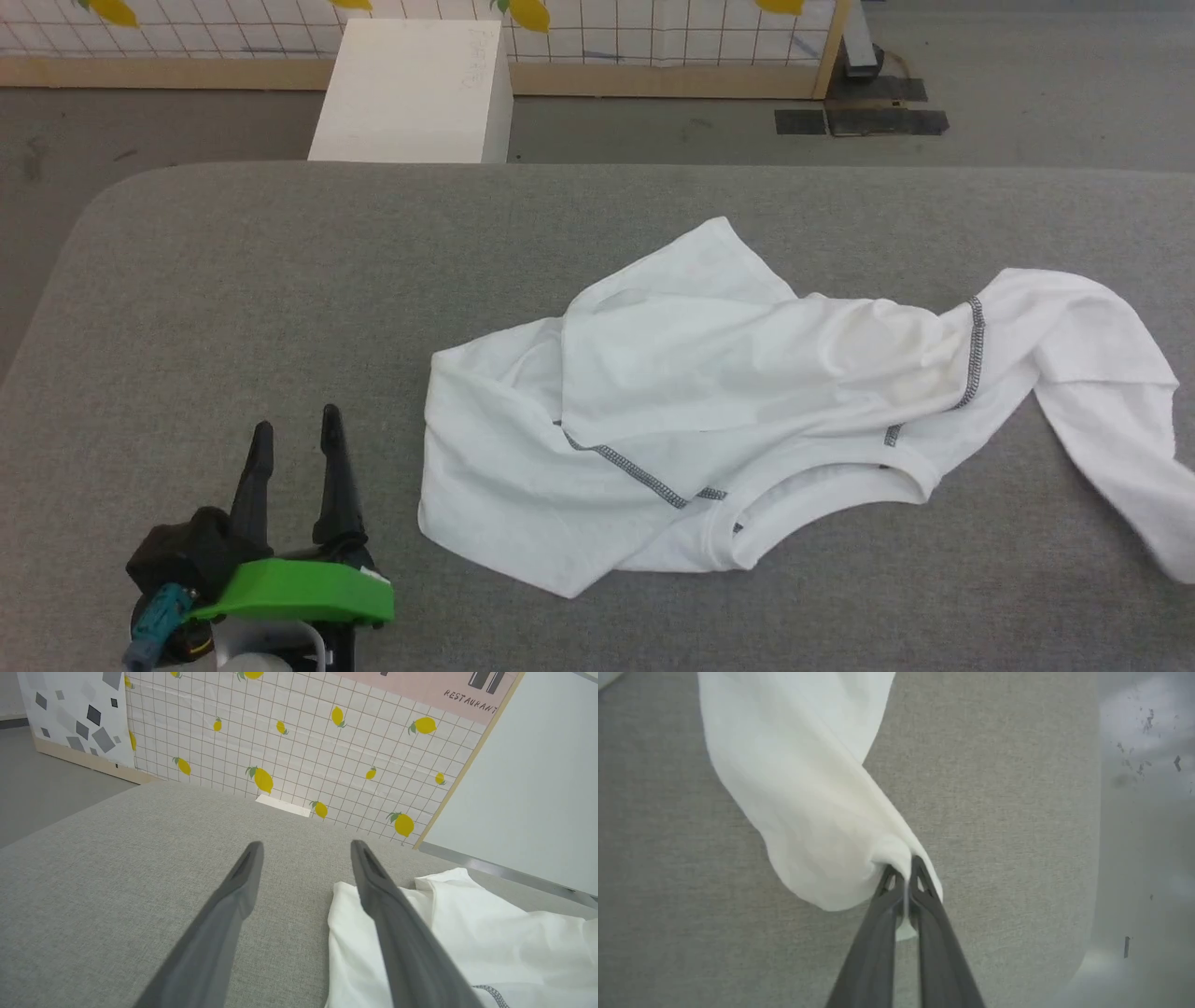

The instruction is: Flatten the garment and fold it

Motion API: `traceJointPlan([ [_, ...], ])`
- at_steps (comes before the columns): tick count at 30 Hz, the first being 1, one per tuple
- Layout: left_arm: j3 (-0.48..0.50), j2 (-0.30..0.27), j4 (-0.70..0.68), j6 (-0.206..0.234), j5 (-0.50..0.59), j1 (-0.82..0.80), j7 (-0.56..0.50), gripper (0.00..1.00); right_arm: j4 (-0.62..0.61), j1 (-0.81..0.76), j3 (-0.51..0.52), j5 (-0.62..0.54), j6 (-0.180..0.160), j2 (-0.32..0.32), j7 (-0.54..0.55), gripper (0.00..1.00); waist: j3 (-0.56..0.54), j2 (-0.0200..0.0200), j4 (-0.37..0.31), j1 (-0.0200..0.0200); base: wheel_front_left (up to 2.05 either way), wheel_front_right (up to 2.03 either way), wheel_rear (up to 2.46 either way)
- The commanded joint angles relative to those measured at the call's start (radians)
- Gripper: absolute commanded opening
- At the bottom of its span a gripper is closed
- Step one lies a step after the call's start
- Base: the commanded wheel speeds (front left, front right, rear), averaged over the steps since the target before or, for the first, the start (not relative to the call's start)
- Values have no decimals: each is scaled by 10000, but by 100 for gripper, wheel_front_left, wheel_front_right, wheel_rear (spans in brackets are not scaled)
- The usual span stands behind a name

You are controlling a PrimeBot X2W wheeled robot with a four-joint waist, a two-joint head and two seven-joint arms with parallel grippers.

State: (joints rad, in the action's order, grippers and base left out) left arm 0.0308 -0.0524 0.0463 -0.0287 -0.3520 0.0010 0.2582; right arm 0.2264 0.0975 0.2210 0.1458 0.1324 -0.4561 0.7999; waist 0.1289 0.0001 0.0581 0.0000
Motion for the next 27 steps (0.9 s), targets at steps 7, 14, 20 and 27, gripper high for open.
traceJointPlan([
  [7,-62,21,55,-110,15,-306,36,100,633,903,2495,-1579,-17,9,-384,0,156,-1,174,0,0,0,0],
  [14,39,21,119,-111,-23,-214,36,100,586,1030,2559,-1693,-17,917,-644,100,-19,-1,145,0,0,0,0],
  [20,45,22,172,-88,-45,-107,36,100,-720,969,2346,-950,-17,1592,-1302,100,-389,-1,-45,0,0,0,0],
  [27,-66,22,189,-33,-70,-25,36,100,-2485,617,2231,274,-17,2677,-2884,100,-673,-1,-210,0,0,0,0],
])
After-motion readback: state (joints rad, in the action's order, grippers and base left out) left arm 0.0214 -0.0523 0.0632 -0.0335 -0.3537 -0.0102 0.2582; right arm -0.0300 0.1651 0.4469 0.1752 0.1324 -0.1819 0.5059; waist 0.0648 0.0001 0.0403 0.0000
